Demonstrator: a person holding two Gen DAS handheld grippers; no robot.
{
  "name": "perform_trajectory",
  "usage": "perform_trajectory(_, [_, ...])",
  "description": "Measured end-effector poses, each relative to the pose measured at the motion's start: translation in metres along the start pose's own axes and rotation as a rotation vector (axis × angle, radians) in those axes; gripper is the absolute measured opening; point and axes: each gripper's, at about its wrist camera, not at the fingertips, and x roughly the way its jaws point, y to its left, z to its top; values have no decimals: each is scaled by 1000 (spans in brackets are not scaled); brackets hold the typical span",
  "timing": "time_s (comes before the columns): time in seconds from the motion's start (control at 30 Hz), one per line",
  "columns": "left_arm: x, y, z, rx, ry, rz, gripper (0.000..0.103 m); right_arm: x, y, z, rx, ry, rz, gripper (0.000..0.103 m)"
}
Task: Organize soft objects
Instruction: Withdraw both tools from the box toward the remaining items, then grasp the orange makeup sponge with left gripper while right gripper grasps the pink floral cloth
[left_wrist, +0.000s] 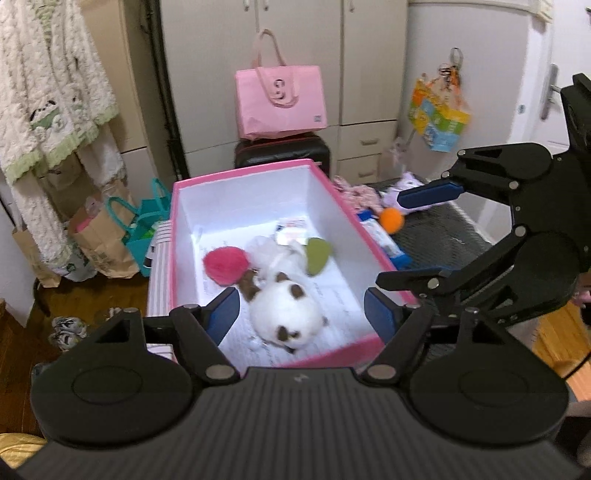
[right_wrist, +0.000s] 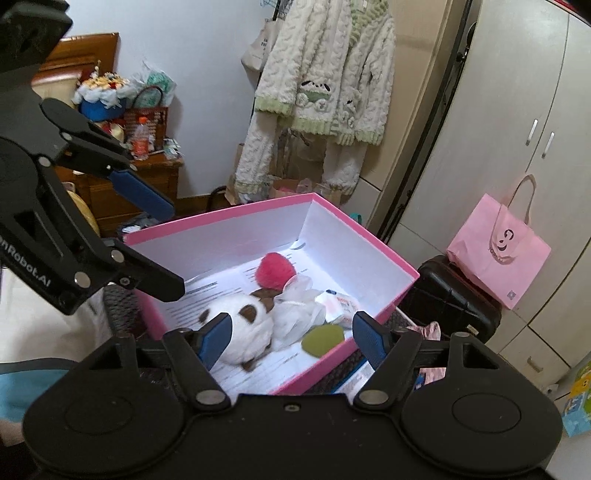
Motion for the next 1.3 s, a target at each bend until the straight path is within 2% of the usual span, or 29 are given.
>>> perform_trajectory(0.23, [-14, -31, -5, 59, 8, -42, 78, -44, -11, -31, 53, -23, 17, 77])
perform_trajectory(0.33, [-13, -41, -8, 63, 42, -118, 78, -57, -20, -56, 101, -27, 7, 78])
perform_trajectory(0.67, [14, -86, -7, 120, 86, -182, 78, -67, -59, -116, 211, -1, -45, 78])
perform_trajectory(0.97, [40, -135, 3, 206, 21, -172, 78, -51, -104, -150, 285, 15, -40, 79])
perform_trajectory(1.1, [54, -153, 7, 234, -18, -131, 78, -40, -118, -159, 278, 8, -37, 79])
perform_trajectory(1.3, [85, -166, 13, 200, -20, -84, 78, -15, -142, -168, 291, -20, -13, 79])
